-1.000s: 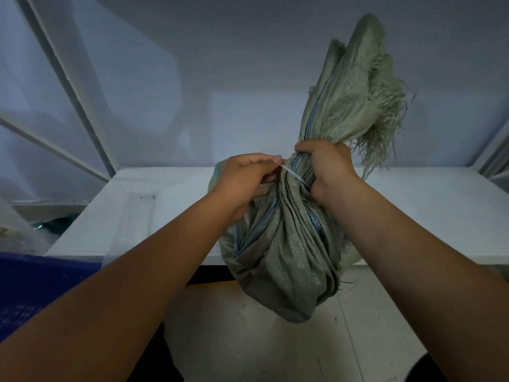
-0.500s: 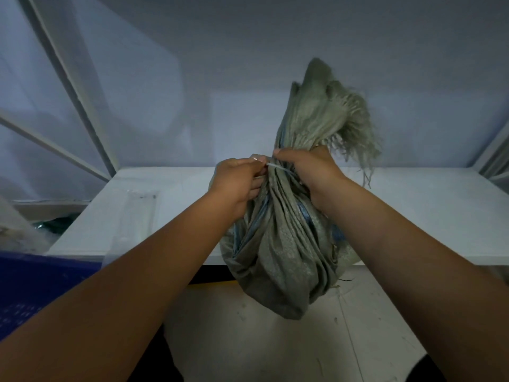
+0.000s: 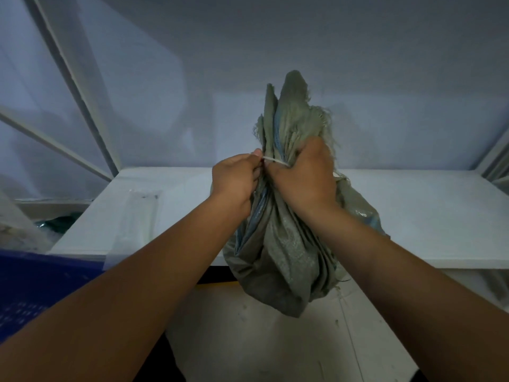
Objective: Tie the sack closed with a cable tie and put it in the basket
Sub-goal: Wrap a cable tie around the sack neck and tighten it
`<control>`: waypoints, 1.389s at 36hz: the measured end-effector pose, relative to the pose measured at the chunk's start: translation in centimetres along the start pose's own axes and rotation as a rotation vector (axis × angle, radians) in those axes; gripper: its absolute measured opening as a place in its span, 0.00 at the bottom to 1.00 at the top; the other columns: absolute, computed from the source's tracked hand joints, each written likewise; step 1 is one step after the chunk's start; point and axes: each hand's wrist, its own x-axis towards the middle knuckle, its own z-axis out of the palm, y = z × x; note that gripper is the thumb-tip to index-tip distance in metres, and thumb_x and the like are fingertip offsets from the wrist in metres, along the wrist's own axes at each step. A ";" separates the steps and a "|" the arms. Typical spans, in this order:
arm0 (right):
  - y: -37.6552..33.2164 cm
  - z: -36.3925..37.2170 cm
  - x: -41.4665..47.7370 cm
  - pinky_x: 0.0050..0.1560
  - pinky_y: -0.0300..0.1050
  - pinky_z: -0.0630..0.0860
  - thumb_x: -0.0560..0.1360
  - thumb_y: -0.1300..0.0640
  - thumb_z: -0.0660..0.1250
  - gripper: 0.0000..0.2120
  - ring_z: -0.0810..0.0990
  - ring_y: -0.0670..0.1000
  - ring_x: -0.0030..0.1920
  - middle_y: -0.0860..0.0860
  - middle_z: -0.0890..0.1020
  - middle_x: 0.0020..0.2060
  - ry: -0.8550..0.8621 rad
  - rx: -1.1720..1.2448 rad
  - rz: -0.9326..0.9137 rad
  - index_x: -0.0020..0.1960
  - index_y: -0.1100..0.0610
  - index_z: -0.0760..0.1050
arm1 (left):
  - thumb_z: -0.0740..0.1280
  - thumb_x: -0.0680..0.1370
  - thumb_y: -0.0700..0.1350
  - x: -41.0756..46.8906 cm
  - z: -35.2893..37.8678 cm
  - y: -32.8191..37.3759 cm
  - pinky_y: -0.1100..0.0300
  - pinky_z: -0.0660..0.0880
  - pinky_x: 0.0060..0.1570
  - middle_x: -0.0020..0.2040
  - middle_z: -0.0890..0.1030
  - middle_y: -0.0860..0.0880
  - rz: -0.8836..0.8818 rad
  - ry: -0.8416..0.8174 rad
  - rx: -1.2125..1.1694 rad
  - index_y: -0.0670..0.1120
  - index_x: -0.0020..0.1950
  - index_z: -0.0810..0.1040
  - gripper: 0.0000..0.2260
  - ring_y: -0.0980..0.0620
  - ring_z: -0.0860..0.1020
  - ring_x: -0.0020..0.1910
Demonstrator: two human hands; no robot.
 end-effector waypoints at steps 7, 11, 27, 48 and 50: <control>-0.5 -1.0 0.3 0.64 0.48 0.74 0.67 0.39 0.77 0.58 0.75 0.57 0.68 0.54 0.70 0.73 -0.379 0.192 0.401 0.80 0.54 0.42 | 0.74 0.78 0.41 0.5 -0.2 -0.3 0.58 0.83 0.49 0.43 0.86 0.42 -0.006 0.030 -0.017 0.40 0.46 0.84 0.04 0.50 0.84 0.41; -1.1 -1.4 0.0 0.60 0.52 0.81 0.69 0.53 0.80 0.47 0.82 0.57 0.58 0.57 0.79 0.62 -0.457 0.382 0.583 0.75 0.68 0.56 | 0.74 0.77 0.41 0.6 -0.2 -0.7 0.56 0.83 0.51 0.43 0.86 0.42 -0.011 0.035 -0.014 0.41 0.45 0.83 0.04 0.48 0.83 0.43; -0.6 -0.3 0.1 0.54 0.54 0.84 0.76 0.69 0.70 0.11 0.86 0.58 0.48 0.57 0.86 0.48 -0.312 0.727 0.536 0.57 0.60 0.81 | 0.72 0.79 0.38 0.6 -0.2 0.0 0.53 0.84 0.51 0.52 0.86 0.37 -0.020 -0.009 -0.162 0.35 0.53 0.82 0.07 0.45 0.85 0.47; -1.9 -0.4 -0.1 0.58 0.58 0.81 0.77 0.44 0.63 0.20 0.87 0.60 0.48 0.59 0.87 0.48 -0.518 0.811 0.513 0.54 0.58 0.84 | 0.72 0.79 0.38 0.9 -0.9 1.5 0.56 0.84 0.40 0.40 0.86 0.40 0.024 -0.016 -0.211 0.37 0.46 0.82 0.05 0.47 0.85 0.37; -1.7 -0.2 0.1 0.60 0.61 0.80 0.74 0.41 0.66 0.22 0.87 0.60 0.51 0.58 0.88 0.48 -0.421 0.809 0.522 0.54 0.58 0.85 | 0.72 0.79 0.38 0.8 -0.8 1.5 0.57 0.84 0.40 0.40 0.86 0.41 0.020 -0.011 -0.222 0.37 0.46 0.82 0.04 0.48 0.85 0.37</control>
